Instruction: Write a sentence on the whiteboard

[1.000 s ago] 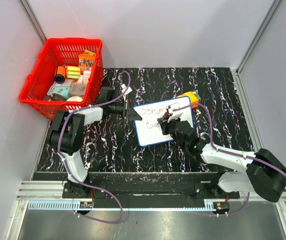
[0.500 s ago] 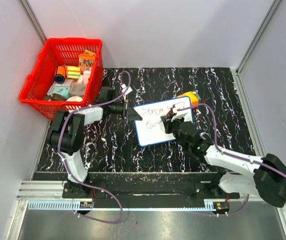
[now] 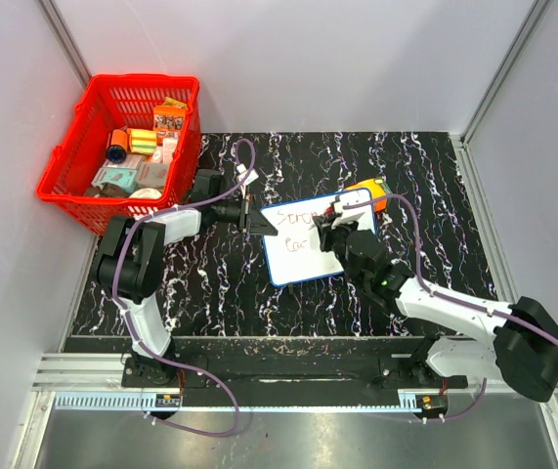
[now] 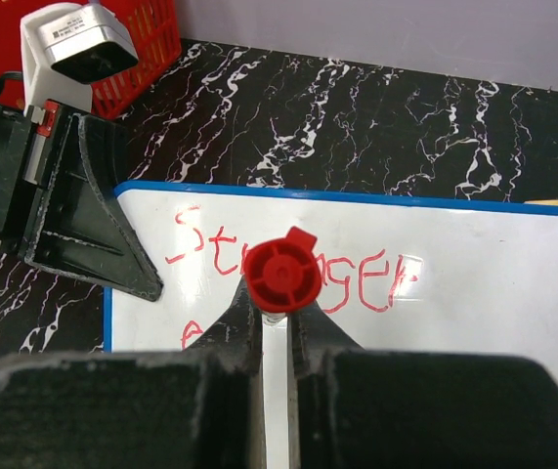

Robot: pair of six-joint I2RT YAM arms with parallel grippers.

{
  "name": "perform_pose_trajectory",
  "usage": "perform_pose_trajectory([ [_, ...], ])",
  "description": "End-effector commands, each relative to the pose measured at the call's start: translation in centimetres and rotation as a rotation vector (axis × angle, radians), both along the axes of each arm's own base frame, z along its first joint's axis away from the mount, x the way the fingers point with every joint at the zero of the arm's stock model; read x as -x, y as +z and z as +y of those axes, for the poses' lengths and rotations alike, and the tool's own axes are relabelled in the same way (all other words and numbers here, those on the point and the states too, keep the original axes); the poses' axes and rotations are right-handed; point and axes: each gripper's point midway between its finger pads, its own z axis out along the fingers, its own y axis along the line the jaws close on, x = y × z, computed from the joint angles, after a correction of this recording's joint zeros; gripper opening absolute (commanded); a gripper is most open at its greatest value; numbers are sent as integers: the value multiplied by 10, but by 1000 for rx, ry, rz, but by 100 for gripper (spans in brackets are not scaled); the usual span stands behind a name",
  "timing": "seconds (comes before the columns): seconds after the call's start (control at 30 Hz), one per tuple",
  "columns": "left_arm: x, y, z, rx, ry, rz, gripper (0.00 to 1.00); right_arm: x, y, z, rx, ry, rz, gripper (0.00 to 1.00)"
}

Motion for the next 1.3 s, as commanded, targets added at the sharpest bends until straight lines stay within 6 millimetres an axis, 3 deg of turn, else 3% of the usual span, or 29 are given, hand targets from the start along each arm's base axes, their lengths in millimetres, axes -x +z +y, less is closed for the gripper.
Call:
perform_pose_trajectory([
  [0.0,-24,-53,16,-201,108,-85,0,-10,15,3,-5,-32,-23,0],
  [0.33,-23,-54,14,-202,103,-86,0,-14,-3,6,21,-40,16,0],
  [0.8,-23,-54,15,-208,105,-87,0,1,-30,2,22,-11,101,0],
  [1.27,-22,-55,15,-212,102,-84,0,10,-40,1,20,13,134,0],
])
